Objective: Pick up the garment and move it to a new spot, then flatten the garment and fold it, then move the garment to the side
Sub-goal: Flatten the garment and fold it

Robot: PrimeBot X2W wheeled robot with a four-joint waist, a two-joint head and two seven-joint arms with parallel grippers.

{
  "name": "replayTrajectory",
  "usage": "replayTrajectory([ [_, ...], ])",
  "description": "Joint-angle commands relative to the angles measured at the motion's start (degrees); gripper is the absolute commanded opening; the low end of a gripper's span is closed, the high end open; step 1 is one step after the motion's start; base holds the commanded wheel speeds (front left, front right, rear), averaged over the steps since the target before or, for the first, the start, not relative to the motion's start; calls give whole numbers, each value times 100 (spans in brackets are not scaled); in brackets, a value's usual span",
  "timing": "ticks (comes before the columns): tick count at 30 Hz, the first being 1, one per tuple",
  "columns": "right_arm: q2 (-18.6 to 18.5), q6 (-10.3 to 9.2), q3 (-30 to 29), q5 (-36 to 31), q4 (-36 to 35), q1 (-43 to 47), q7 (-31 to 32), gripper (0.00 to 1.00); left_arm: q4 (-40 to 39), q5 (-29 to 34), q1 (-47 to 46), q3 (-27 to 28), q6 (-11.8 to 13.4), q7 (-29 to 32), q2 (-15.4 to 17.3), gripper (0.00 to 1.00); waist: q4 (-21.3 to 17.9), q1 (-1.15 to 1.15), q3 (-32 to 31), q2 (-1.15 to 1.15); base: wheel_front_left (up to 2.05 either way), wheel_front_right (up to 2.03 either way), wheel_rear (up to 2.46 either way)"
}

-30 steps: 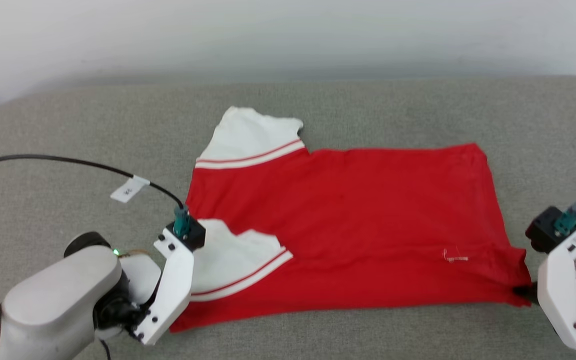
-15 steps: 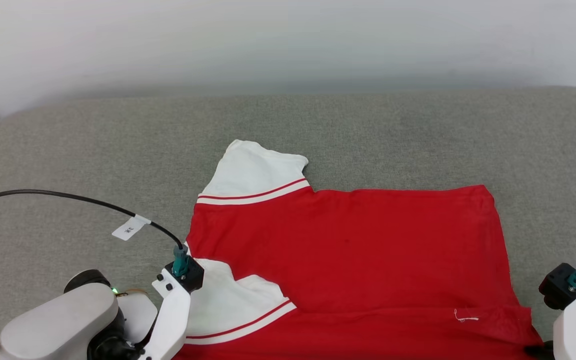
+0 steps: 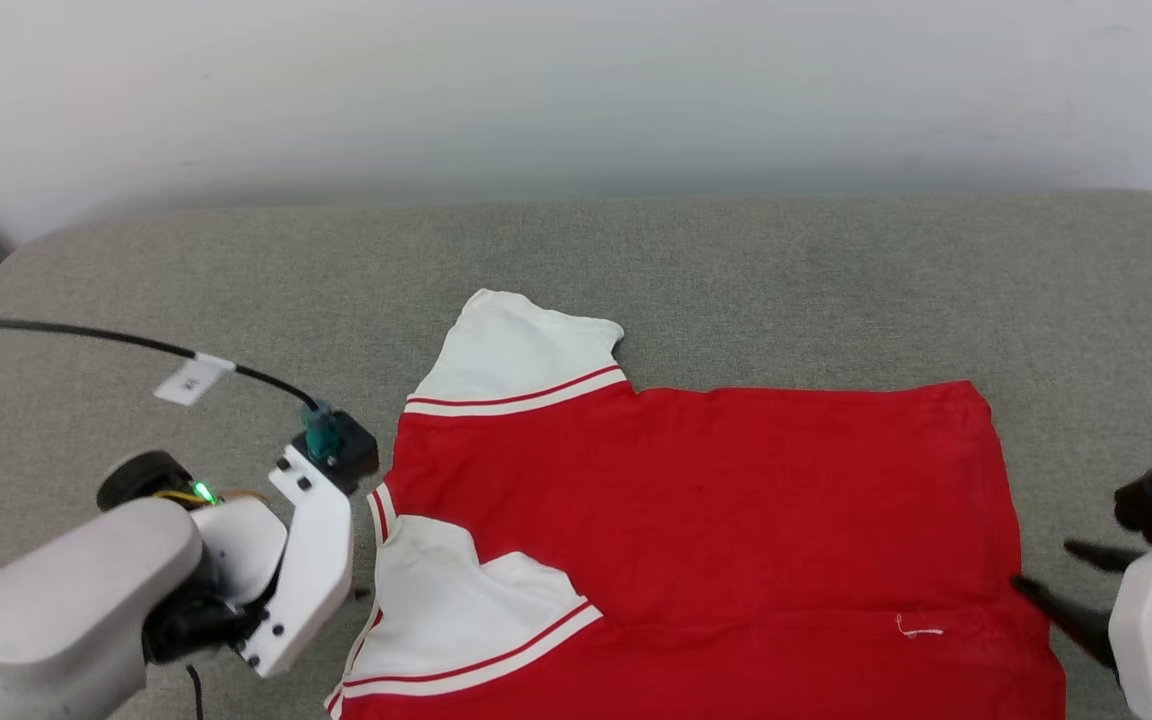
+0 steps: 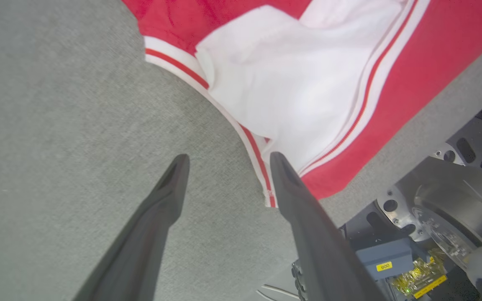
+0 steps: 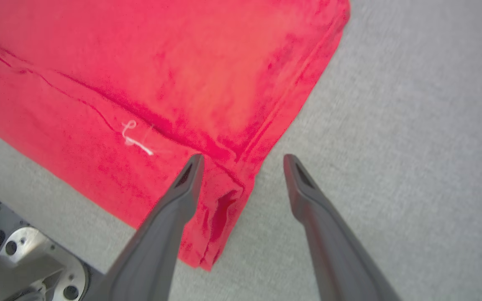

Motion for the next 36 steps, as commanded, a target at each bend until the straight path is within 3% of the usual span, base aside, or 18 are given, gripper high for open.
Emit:
replayTrajectory([
  [1, 98, -6, -202, -157, 34, 10, -306, 100, -22, 95, -146, 96, 20, -154, 69, 100, -14, 0, -56, 0, 0, 0, 0],
  [9, 1022, -6, -1884, -1422, 45, 221, -2112, 100, 346, 697, -695, 712, 316, -1570, -62, 100, -269, 0, 99, 0, 0, 0, 0],
  [14, 1944, -6, -3117, -2304, -507, 606, -2915, 100, 675, 839, -1143, 898, 340, -1767, -180, 100, -521, 0, 384, 0, 0, 0, 0],
  [19, 3040, -6, -4032, -3111, -1383, 1154, -3239, 100, 1002, 675, -1612, 1163, 380, -1688, -338, 100, -733, 0, 741, 0, 0, 0, 0],
  [24, 3884, -6, -4370, -3575, -2113, 1572, -3353, 100, 1341, 563, -2168, 1268, 296, -1316, -478, 100, -929, 0, 1167, 0, 0, 0, 0],
  [27, 4184, -6, -4344, -3735, -2369, 1734, -3370, 100, 1519, 451, -2517, 1268, 278, -848, -576, 100, -1011, 0, 1451, 0, 0, 0, 0],
  [36, 4445, -6, -4064, -3968, -2607, 1522, -3409, 100, 1769, 169, -3417, 1029, 198, 1109, -623, 100, -1287, 0, 2257, 0, 0, 0, 0],
])
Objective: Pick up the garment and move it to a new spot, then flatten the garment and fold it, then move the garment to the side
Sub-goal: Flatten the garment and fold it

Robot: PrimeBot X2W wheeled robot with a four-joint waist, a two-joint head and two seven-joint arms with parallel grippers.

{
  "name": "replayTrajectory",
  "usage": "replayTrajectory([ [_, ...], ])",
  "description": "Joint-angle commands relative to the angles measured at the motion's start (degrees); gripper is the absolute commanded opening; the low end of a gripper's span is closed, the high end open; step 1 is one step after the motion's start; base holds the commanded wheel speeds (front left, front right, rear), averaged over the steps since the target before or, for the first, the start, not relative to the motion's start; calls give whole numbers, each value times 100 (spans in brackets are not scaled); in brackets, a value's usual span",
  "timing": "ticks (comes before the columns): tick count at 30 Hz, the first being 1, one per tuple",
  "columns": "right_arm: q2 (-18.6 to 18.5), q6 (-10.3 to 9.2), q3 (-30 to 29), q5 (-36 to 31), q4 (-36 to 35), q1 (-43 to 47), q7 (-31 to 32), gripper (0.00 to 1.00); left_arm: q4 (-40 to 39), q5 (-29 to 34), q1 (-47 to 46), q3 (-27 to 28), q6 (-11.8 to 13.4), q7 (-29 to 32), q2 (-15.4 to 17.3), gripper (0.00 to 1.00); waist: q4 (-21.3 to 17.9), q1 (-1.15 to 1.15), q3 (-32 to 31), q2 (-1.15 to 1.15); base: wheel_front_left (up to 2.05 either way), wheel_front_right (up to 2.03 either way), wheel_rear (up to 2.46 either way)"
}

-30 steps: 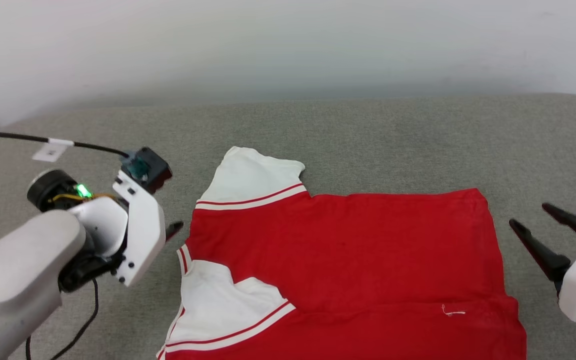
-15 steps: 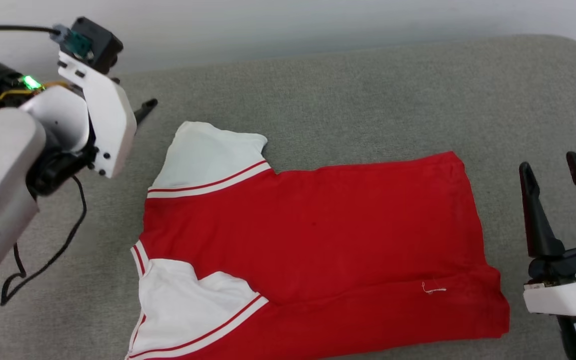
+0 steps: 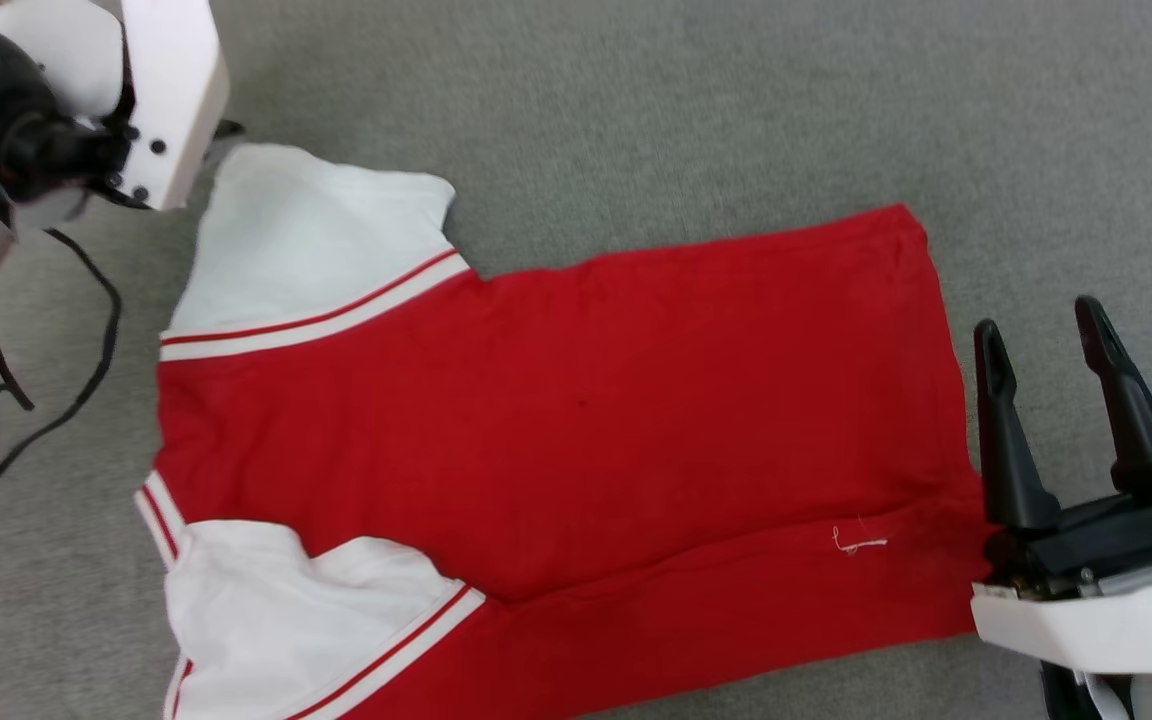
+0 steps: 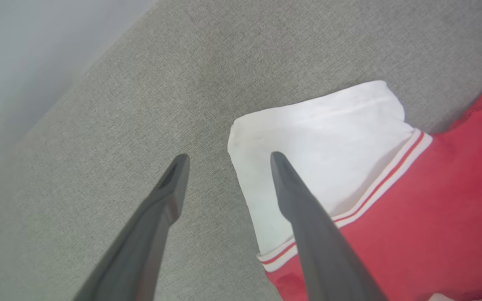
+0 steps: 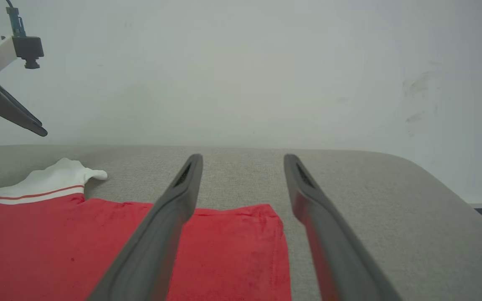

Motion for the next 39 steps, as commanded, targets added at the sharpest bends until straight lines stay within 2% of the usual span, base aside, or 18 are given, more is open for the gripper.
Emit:
replayTrajectory([
  [1, 45, -5, 53, -37, -24, -164, -27, 100, 45, -77, -150, -16, 18, 262, -2, 100, -205, -1, 399, 0, 0, 0, 0],
  [9, 84, -5, 148, -21, 69, -503, -32, 100, 218, 203, -309, -388, 20, 909, 110, 100, -372, -1, 878, 0, 0, 0, 0],
  [14, 110, -5, 130, 7, 136, -538, -32, 100, 265, 161, -82, -513, 2, 990, 137, 100, -390, -1, 928, 0, 0, 0, 0],
  [15, 109, -5, 122, 11, 150, -537, -32, 100, 249, 125, -38, -507, -11, 965, 129, 68, -385, -1, 924, 0, 0, 0, 0],
  [16, 107, -5, 113, 14, 165, -530, -32, 100, 231, 81, 1, -492, -24, 945, 110, 0, -375, -1, 909, 0, 0, 0, 0],
  [23, -62, -5, -96, 18, 264, -643, -32, 100, 104, 32, 5, -477, -110, 670, 90, 0, -235, -1, 511, 0, 0, 0, 0],
  [27, -384, -5, -322, 31, 393, -850, -24, 100, 29, 10, 67, -469, -157, 366, 15, 0, -104, -1, 152, 0, 0, 0, 0],
  [30, -759, -5, -417, 57, 389, -1110, 200, 100, -79, -70, 156, -460, -178, 154, -41, 0, 24, -1, -77, 0, 0, 0, 0],
  [35, -1412, -5, -346, 246, 444, -1573, 1170, 100, -404, -120, 274, -553, -205, -185, -64, 0, 246, -1, -375, 0, 0, 0, 0],
  [39, -2185, -5, 81, 877, 794, -1995, 2524, 100, -751, -165, 402, -644, -209, -445, -32, 0, 430, -1, -519, 0, 0, 0, 0],
])
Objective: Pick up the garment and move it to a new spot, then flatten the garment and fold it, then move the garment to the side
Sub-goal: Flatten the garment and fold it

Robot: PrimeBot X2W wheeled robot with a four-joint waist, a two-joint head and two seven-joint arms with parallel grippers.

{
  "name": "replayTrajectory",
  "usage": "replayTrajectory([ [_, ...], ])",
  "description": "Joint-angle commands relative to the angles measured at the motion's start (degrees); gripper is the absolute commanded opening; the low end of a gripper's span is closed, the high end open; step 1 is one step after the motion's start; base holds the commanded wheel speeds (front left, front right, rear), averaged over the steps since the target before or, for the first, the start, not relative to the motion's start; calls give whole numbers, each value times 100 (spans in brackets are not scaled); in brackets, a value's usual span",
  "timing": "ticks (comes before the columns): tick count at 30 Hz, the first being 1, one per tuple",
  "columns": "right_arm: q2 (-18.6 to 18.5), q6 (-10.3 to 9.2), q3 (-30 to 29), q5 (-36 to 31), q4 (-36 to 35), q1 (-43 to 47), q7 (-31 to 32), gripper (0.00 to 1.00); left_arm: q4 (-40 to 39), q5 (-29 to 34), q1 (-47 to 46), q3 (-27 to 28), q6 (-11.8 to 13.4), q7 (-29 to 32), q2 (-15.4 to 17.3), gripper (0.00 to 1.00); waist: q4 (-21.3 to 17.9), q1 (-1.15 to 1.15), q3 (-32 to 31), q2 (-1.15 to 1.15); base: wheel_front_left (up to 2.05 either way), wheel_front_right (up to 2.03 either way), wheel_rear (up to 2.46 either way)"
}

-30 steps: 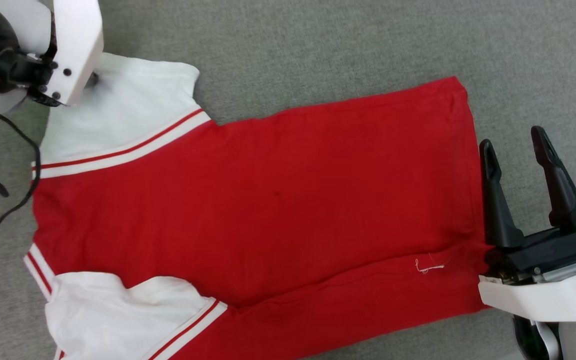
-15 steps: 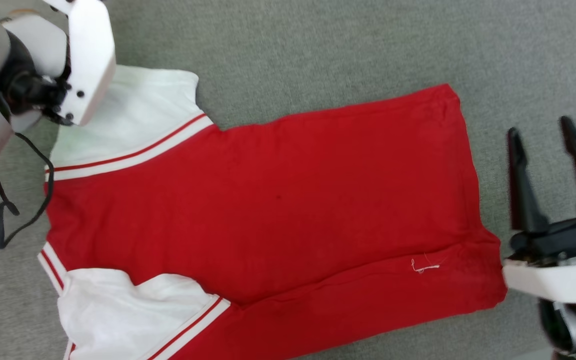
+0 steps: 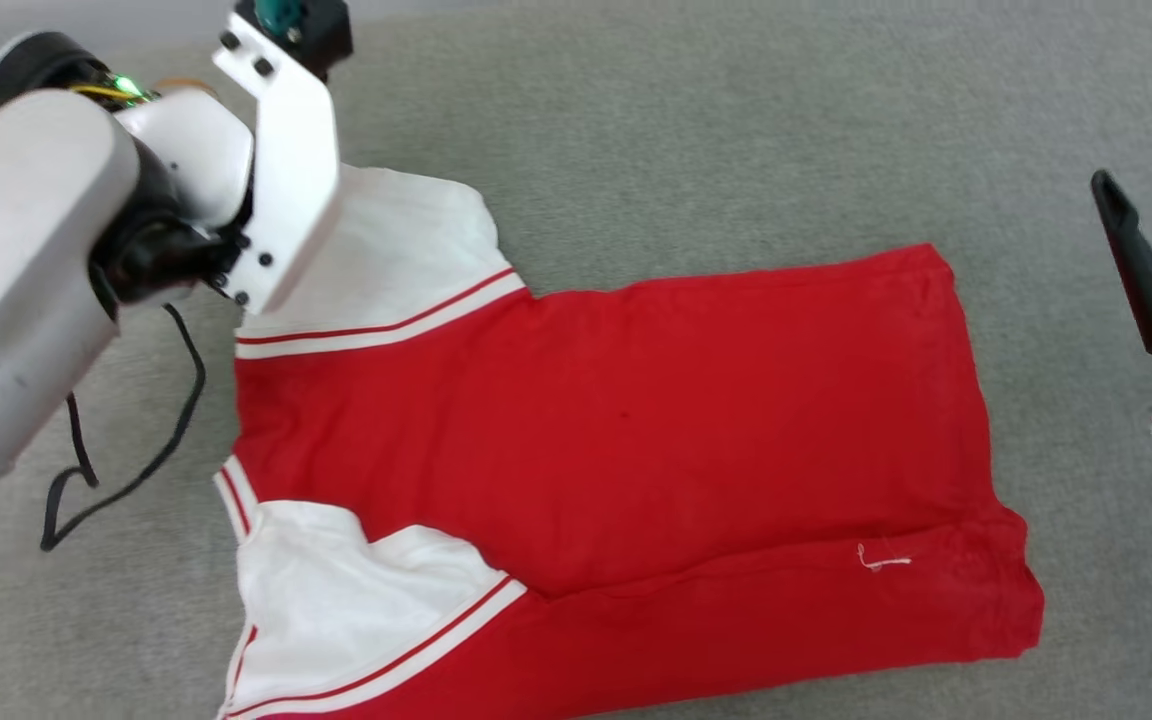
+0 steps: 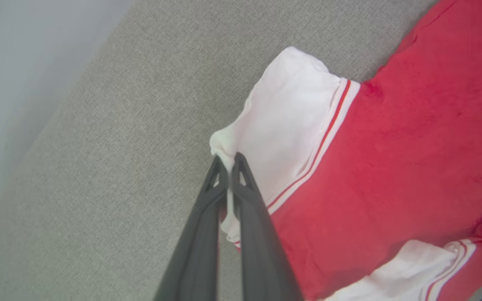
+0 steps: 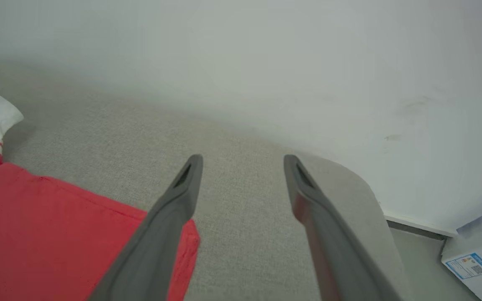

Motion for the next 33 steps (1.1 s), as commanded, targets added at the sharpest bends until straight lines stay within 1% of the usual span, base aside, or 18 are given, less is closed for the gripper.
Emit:
replayTrajectory([
  [1, -207, -5, 130, 193, 68, -174, 294, 100, -75, -39, 93, -30, -3, -70, -3, 0, 151, 0, -117, 0, 0, 0, 0],
  [6, -1178, -5, 989, 1347, 352, -754, 2118, 100, -441, -51, 131, -148, -5, -270, 54, 0, 380, 0, -103, 0, 0, 0, 0],
  [7, -1299, -5, 1161, 1573, 385, -867, 2439, 100, -492, -49, 129, -172, -3, -310, 58, 0, 425, 0, -86, 0, 0, 0, 0],
  [9, -1477, -5, 1384, 2027, 500, -1099, 3079, 100, -604, -17, 97, -233, -3, -360, 58, 0, 516, 0, -28, 0, 0, 0, 0],
  [11, -1661, -5, 1613, 2299, 571, -1374, 3601, 100, -712, 39, 23, -302, -3, -405, 50, 0, 612, 0, 45, 0, 0, 0, 0],
  [12, -1692, -5, 1718, 2436, 637, -1454, 3856, 100, -756, 51, -8, -321, -3, -439, 41, 0, 657, 0, 81, 0, 0, 0, 0],
  [16, -1905, -5, 2059, 2673, 889, -1819, 4696, 100, -879, 77, -97, -409, -4, -545, -40, 0, 834, 0, 253, 0, 0, 0, 0],
  [21, -1889, -5, 2282, 2706, 1242, -2141, 5235, 100, -981, 103, -242, -481, -4, -679, -107, 0, 1023, 0, 479, 0, 0, 0, 0],
  [22, -1790, -5, 2378, 2691, 1431, -2241, 5365, 100, -1016, 102, -311, -528, -4, -759, -147, 0, 1107, 0, 603, 0, 0, 0, 0],
  [27, -1708, -5, 2647, 2638, 1677, -2134, 5352, 100, -1012, 92, -446, -608, -4, -867, -194, 0, 1210, 0, 784, 0, 0, 0, 0],
  [29, -1602, -5, 2737, 2744, 1806, -1988, 5280, 100, -1000, 72, -487, -633, -5, -913, -201, 0, 1226, 0, 834, 0, 0, 0, 0],
  [32, -1557, -4, 2943, 2811, 1881, -1818, 5146, 100, -968, 50, -497, -671, -5, -973, -182, 0, 1217, 0, 866, 0, 0, 0, 0],
  [33, -1552, -4, 2979, 2827, 1880, -1820, 5056, 49, -945, 43, -494, -685, -5, -997, -166, 0, 1205, 0, 861, 0, 0, 0, 0],
])
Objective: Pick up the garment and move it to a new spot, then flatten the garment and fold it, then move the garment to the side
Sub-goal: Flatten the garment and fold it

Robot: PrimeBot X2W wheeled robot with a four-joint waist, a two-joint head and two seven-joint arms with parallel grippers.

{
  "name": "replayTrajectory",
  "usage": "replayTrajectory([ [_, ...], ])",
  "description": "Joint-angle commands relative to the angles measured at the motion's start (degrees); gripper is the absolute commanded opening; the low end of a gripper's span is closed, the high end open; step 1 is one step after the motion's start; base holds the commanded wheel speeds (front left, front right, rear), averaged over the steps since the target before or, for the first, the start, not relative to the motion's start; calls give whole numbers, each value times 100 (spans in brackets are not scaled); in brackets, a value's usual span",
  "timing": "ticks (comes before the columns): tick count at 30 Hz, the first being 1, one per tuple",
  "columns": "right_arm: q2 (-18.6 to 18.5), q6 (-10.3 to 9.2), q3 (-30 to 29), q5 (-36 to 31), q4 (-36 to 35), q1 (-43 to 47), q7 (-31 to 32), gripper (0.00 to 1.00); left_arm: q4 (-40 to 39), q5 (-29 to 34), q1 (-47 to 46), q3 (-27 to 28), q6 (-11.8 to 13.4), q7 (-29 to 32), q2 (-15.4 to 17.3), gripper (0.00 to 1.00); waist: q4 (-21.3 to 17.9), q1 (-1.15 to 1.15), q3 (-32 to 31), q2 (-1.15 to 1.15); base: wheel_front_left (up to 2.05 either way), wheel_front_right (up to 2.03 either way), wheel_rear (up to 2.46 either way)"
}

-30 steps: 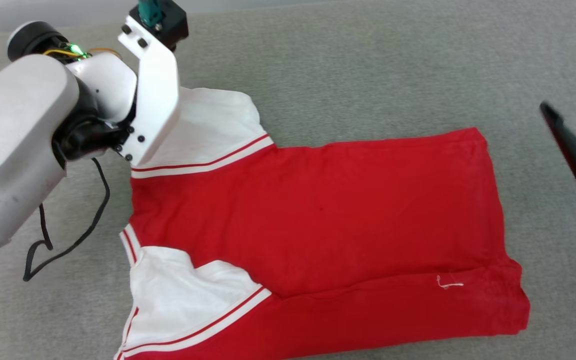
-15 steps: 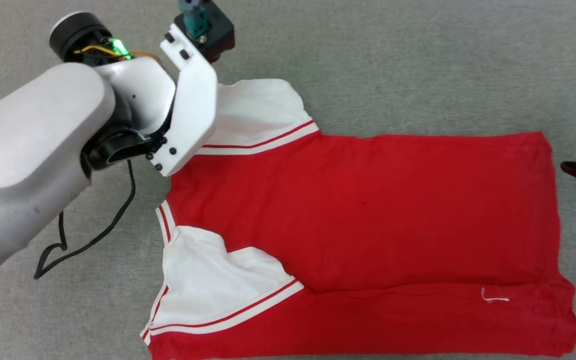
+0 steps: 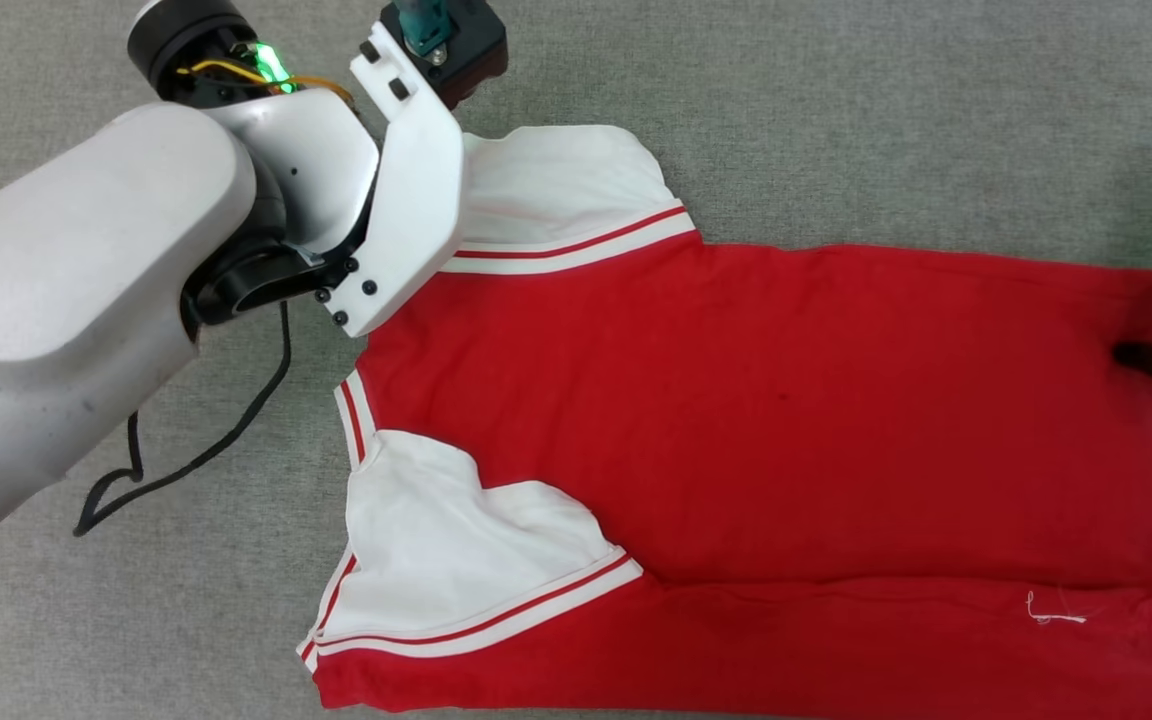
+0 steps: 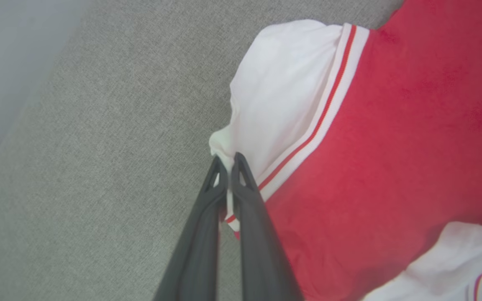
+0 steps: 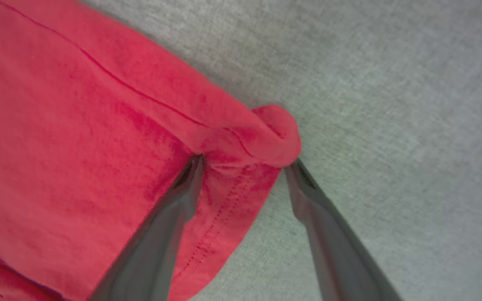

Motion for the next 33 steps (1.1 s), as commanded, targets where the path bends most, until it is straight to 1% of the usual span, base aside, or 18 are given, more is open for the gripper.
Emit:
replayTrajectory([
  [1, 241, -3, 252, 81, 183, 344, -140, 0, 38, -24, -37, -15, 1, -53, 7, 0, -24, 0, -22, 0, 0, 0, 0],
  [6, 212, -3, 172, 164, 273, 104, -649, 0, 177, -49, 106, -94, 1, -224, 5, 0, -107, 0, -284, 0, 0, 0, 0],
  [9, 204, -3, 295, 142, 233, 71, -981, 0, 214, -81, 252, -128, 1, -349, 64, 0, -190, 0, -555, 0, 0, 0, 0],
  [10, 204, -3, 295, 142, 233, 71, -981, 0, 214, -81, 252, -128, 1, -349, 64, 0, -190, 0, -555, 0, 0, 0, 0],
  [11, 188, -3, 380, 209, 210, 122, -1209, 0, 163, -89, 368, -143, 1, -431, 128, 0, -235, 0, -744, 0, 0, 0, 0],
  [13, 169, -3, 480, 252, 183, 179, -1421, 0, 108, -93, 508, -156, 1, -511, 185, 0, -272, 0, -939, 0, 0, 0, 0],
  [15, 141, -3, 538, 273, 147, 220, -1516, 0, 68, -89, 564, -159, 1, -545, 216, 0, -285, 0, -1036, 0, 0, 0, 0],
  [17, 39, -3, 675, 354, 76, 375, -1805, 0, -92, -107, 735, -168, 1, -625, 337, 0, -296, 0, -1330, 0, 0, 0, 0],
  [19, 4, -3, 702, 376, 58, 422, -1907, 0, -152, -107, 795, -168, 1, -650, 373, 0, -292, 0, -1425, 0, 0, 0, 0],
  [25, -237, -3, 851, 540, -111, 830, -2397, 0, -590, -181, 1262, -184, 1, -638, 668, 0, -237, 0, -1928, 0, 0, 0, 0],
  [28, -361, -3, 929, 594, -194, 1067, -2589, 0, -815, -191, 1612, -191, 50, -618, 810, 0, -208, 0, -2156, 0, 0, 0, 0],
  [33, -544, -3, 1033, 661, -327, 1566, -2848, 0, -1233, -251, 2327, -193, 205, -602, 1048, 0, -180, 0, -2443, 0, 0, 0, 0],
])
